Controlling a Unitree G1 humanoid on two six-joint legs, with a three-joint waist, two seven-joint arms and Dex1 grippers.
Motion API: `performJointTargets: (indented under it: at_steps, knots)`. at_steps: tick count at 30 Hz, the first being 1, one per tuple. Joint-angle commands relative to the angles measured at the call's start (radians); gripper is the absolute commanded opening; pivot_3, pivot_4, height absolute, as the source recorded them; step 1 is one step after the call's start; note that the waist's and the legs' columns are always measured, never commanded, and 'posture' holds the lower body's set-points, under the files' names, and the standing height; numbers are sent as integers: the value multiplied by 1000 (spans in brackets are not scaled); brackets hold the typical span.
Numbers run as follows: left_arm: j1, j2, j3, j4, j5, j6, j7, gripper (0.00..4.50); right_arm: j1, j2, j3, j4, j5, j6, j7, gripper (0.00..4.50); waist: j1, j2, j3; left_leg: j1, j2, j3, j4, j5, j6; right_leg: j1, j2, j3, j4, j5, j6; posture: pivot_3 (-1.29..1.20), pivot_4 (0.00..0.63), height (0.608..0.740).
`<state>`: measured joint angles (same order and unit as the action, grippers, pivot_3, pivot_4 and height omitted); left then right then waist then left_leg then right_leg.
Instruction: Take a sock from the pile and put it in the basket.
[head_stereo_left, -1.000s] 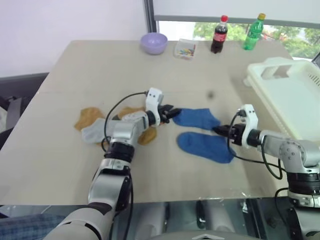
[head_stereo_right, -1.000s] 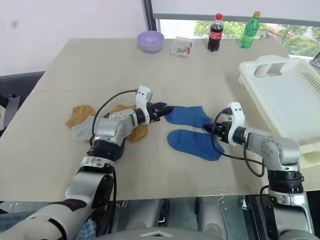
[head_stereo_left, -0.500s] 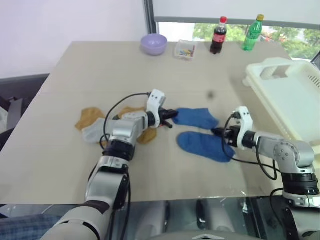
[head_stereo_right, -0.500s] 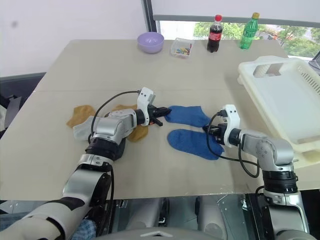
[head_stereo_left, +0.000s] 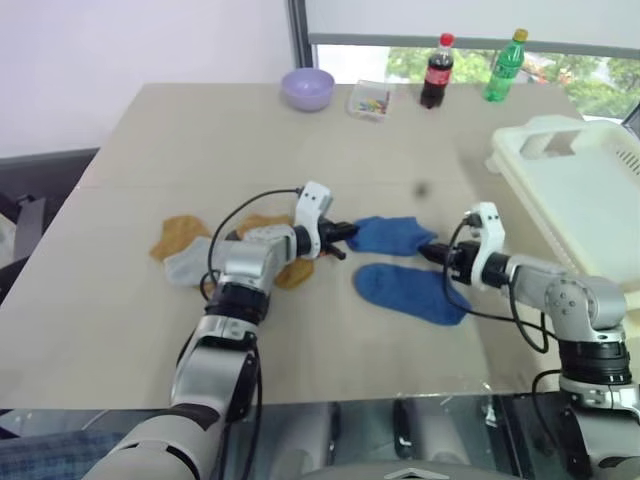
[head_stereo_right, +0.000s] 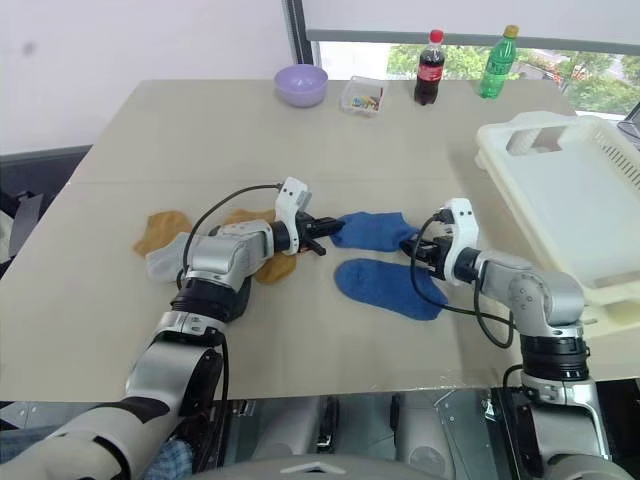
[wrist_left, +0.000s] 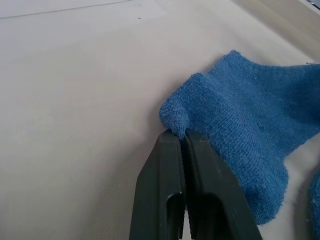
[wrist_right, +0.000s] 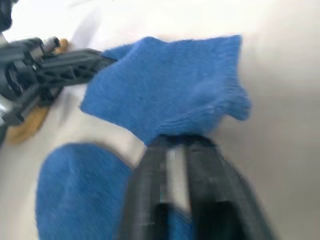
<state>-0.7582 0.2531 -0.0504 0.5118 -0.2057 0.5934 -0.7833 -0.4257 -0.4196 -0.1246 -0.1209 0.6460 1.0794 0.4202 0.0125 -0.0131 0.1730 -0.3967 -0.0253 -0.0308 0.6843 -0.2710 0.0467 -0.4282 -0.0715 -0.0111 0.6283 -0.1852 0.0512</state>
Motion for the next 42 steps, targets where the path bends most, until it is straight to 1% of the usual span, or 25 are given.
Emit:
performJointTargets:
  at_steps: [1,7,12,17,22,24,26,27,28,29,30,33,37,42]
  knots:
    - [34,-13,-53,30,25,22,-7,0,-4,1,-7,-17,-13,-20,-9,2240,1,0,0,0,0,0,0,0,0,0,0,0,0,0,0,0,150,735]
    - [34,-14,-59,30,35,17,-10,0,-16,44,-43,-19,33,11,-7,2240,1,1,-1,0,0,0,0,0,0,0,0,0,0,0,0,0,150,735]
    - [24,-11,-56,51,41,2,-6,0,-9,36,-68,-38,87,39,23,2240,2,1,-1,0,0,0,0,0,0,0,0,0,0,0,0,0,150,735]
    - [26,-16,-60,57,47,-8,-7,0,-10,34,-78,-38,105,34,31,2240,1,1,-1,0,0,0,0,0,0,0,0,0,1,0,0,0,150,735]
    - [23,-19,-64,71,56,-21,-4,0,-14,52,-98,-17,101,44,-22,2240,2,2,-2,0,0,0,1,0,0,0,0,0,1,0,0,0,150,735]
    - [23,-20,-63,69,56,-20,-3,0,-16,63,-105,-5,90,37,-44,1849,2,2,-2,0,0,0,1,0,0,1,0,0,1,0,0,0,150,735]
    - [25,-21,-63,68,58,-23,-2,0,-19,63,-105,1,88,32,-42,1341,2,3,-3,1,0,0,1,0,0,1,0,0,1,0,0,0,150,735]
    - [27,-22,-64,67,58,-24,-1,0,-20,63,-105,2,88,31,-42,895,2,4,-4,1,0,0,1,0,0,1,0,0,1,0,0,0,150,735]
    - [28,-22,-64,65,58,-24,-1,0,-20,62,-104,2,88,32,-41,260,2,4,-4,1,0,0,1,0,0,1,0,0,1,0,0,0,150,735]
    - [30,-22,-64,62,58,-25,-1,0,-18,58,-100,0,87,31,-36,119,2,4,-4,1,0,0,1,0,0,1,0,0,1,0,0,0,150,735]
    - [33,-22,-63,59,57,-29,0,0,-17,56,-98,-2,86,31,-33,32,2,4,-4,1,0,0,1,0,0,1,0,0,1,0,0,0,150,735]
    - [48,-29,-31,9,20,-40,-4,0,-2,50,-109,-26,84,30,-41,32,2,5,-4,1,0,0,1,0,0,1,0,0,1,0,0,0,150,735]
    - [126,-10,-23,-202,-64,12,-85,0,42,44,-169,-148,150,101,-77,32,0,5,-4,-1,0,0,0,0,0,0,0,0,0,0,0,0,150,735]
    - [210,3,6,-458,-146,123,-52,0,111,69,-265,-315,263,194,-161,32,-1,5,-4,-3,1,0,0,0,0,-3,0,1,0,0,0,0,150,735]
